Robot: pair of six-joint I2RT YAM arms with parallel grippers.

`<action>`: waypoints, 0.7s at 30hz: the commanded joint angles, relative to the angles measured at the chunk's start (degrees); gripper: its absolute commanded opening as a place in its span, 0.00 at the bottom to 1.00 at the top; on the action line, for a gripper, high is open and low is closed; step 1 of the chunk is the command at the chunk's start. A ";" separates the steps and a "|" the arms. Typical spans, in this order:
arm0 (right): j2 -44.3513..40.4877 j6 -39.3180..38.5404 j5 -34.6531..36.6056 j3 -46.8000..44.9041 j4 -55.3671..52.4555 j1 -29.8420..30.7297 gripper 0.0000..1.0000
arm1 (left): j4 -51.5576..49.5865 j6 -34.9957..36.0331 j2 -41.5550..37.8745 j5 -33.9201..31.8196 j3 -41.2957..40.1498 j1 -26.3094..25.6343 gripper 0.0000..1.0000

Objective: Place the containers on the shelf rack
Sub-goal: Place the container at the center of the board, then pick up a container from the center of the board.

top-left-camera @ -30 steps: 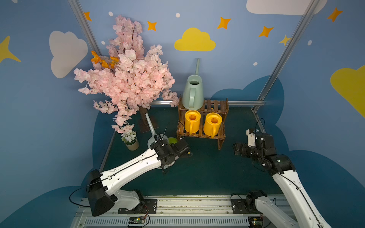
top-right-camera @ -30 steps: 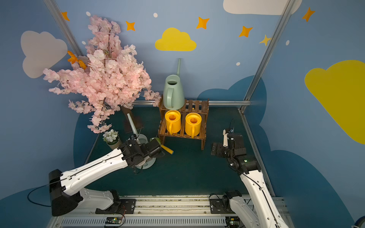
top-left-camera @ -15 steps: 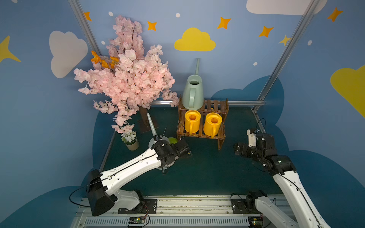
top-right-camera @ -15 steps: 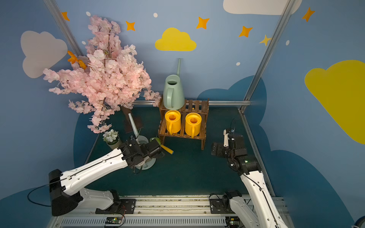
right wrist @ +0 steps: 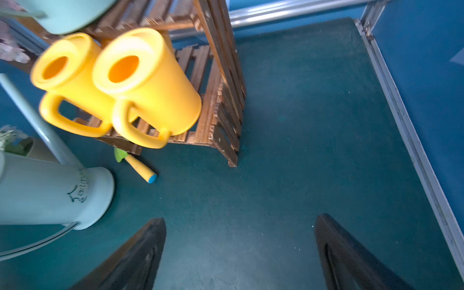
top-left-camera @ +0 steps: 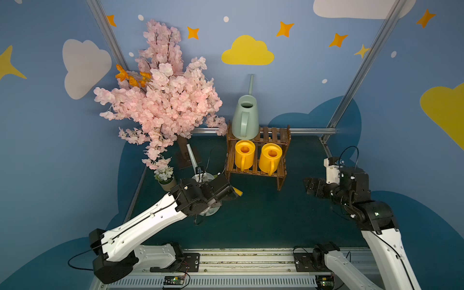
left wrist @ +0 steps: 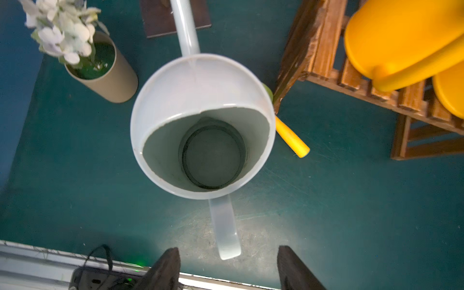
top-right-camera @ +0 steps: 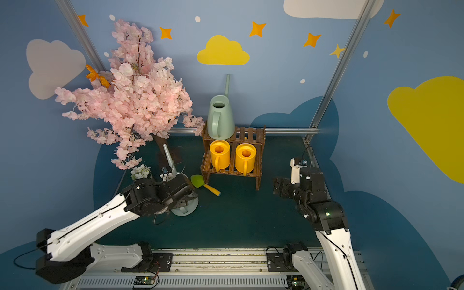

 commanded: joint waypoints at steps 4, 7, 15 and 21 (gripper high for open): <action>2.95 1.90 7.34 6.61 -2.99 15.73 0.88 | 17.62 34.47 -15.11 13.38 -4.04 11.94 0.86; 7.65 4.03 20.58 7.96 -1.37 33.22 0.89 | 18.62 41.86 -17.30 21.98 -4.16 26.14 0.95; 36.14 5.26 30.04 17.84 9.91 64.45 0.98 | 25.05 50.62 -16.65 46.45 -10.55 57.54 1.00; 50.22 10.92 26.76 26.47 10.41 67.36 0.98 | 32.00 51.05 -16.28 62.76 -16.21 75.08 1.00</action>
